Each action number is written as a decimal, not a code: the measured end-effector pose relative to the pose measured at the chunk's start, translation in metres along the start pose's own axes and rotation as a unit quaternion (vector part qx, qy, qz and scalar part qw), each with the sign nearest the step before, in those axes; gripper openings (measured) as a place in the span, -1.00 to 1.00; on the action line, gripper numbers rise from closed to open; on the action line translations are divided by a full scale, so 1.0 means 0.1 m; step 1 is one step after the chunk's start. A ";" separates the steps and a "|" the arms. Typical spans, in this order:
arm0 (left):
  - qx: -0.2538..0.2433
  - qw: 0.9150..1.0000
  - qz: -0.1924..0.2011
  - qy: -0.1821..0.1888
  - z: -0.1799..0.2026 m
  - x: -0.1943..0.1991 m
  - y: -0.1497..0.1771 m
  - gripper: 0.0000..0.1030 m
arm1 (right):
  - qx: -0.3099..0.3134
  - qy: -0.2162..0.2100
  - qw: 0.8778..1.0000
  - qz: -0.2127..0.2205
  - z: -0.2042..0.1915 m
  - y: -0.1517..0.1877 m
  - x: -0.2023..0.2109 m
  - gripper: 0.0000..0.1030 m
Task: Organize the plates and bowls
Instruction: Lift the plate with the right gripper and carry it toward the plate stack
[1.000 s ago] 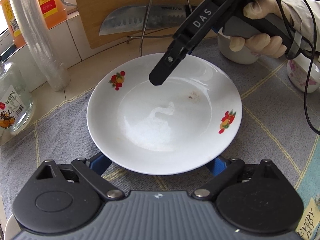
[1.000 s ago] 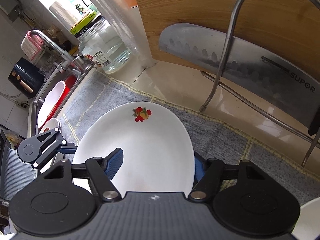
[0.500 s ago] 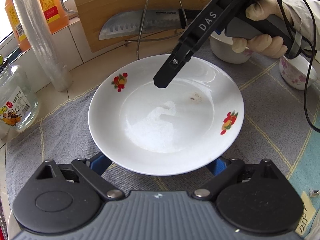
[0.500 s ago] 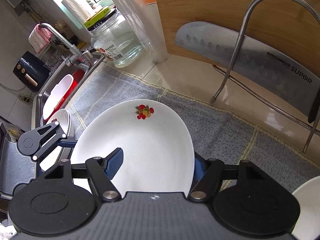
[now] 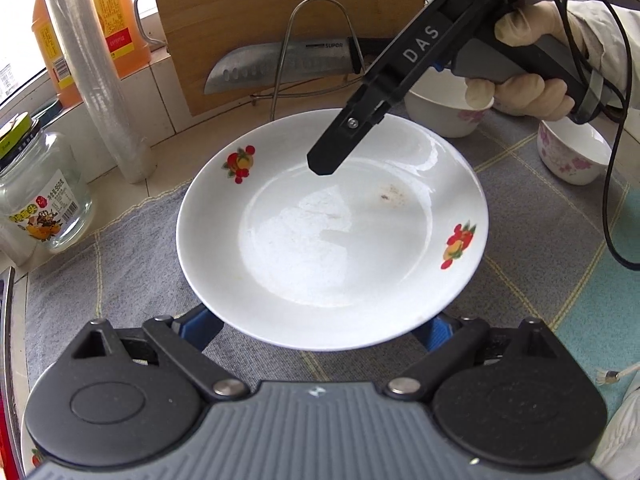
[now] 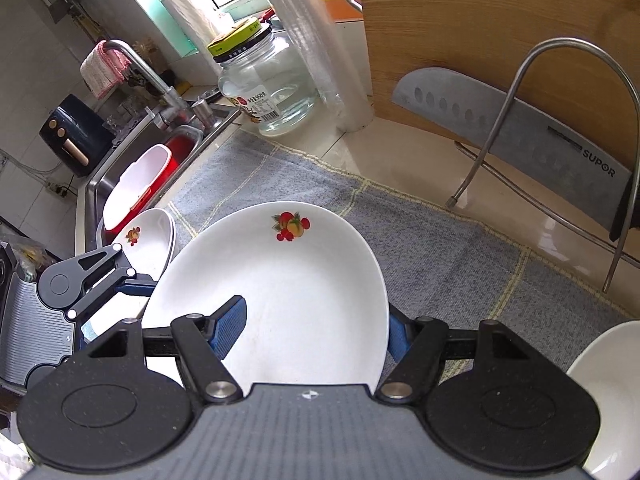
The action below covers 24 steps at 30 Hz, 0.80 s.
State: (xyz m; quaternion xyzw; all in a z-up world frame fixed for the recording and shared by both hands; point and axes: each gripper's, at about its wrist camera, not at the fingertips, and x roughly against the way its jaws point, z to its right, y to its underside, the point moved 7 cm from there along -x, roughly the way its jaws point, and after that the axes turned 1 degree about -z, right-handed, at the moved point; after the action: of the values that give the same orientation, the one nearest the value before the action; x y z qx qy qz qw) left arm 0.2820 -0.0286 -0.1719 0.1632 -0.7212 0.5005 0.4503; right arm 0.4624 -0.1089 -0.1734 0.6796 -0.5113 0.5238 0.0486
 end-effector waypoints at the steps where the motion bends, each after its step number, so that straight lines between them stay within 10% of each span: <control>1: 0.001 1.000 0.001 -0.002 0.01 0.03 0.01 0.88 | 0.002 -0.001 1.000 0.001 -0.03 0.00 0.02 0.47; 24: 0.044 0.999 0.000 -0.016 0.13 0.58 0.46 0.88 | 0.036 -0.007 0.999 -0.004 -0.76 0.23 0.02 0.47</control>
State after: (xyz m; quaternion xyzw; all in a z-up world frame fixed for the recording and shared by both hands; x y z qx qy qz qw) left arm 0.2129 -0.0065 -0.1522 0.1911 -0.7058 0.5287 0.4310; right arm 0.3946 -0.0761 -0.1488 0.6863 -0.4901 0.5369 0.0229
